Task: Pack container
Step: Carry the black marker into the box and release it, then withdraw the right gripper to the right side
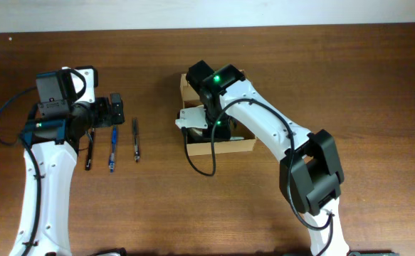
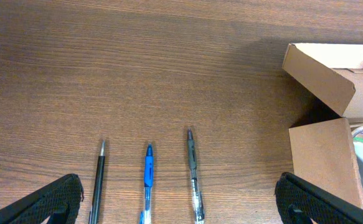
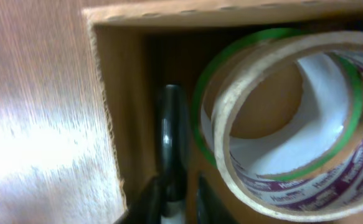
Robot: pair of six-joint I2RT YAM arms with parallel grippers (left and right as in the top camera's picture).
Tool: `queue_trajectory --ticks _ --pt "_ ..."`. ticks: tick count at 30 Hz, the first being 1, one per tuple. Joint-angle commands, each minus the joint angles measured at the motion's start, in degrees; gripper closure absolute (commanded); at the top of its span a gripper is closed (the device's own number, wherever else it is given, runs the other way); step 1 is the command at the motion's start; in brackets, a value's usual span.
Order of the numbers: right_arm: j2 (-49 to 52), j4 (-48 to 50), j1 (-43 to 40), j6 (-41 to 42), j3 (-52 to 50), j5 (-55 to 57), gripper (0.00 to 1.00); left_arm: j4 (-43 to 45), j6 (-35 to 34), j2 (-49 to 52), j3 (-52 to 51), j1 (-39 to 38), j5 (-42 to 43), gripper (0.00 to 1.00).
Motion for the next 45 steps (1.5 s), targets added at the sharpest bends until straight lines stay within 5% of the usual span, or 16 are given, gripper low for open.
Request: queue_trajectory --ticks 1,2,3,11,21,25,33,41,42,45 --pt "0.79 0.48 -0.15 1.01 -0.28 -1.03 0.73 -0.04 0.90 0.17 0.98 0.17 0.81 0.01" --pt "0.79 0.39 -0.15 1.27 -0.22 -0.96 0.69 -0.04 0.90 0.17 0.98 0.17 0.81 0.01" --pt "0.68 0.37 -0.15 2.27 -0.13 -0.85 0.56 -0.02 0.90 0.17 0.98 0.17 0.81 0.01" --pt "-8.52 0.83 -0.15 16.81 6.62 3.23 0.47 -0.04 0.90 0.17 0.98 0.17 0.81 0.01" --pt "-33.86 2.38 -3.08 29.97 11.08 13.29 0.43 -0.04 0.90 0.17 0.98 0.17 0.81 0.01" --pt "-42.97 3.61 -11.41 36.22 10.73 15.04 0.43 -0.04 0.90 0.17 0.98 0.17 0.81 0.01" --pt "-49.24 0.09 -41.42 59.23 4.00 13.70 0.37 -2.67 0.85 0.20 0.98 0.17 4.07 0.01" --pt "-45.44 -2.58 -54.40 61.48 -9.62 3.37 0.30 -9.03 4.61 0.17 0.98 0.17 0.20 0.01" --pt "-44.48 -2.40 -54.90 61.46 -12.31 3.34 0.08 -9.35 5.46 0.17 0.98 0.17 -0.90 0.01" --pt "-41.68 -1.70 -54.95 61.46 -17.81 3.58 0.01 -10.56 8.90 0.17 0.98 0.17 -6.82 0.01"
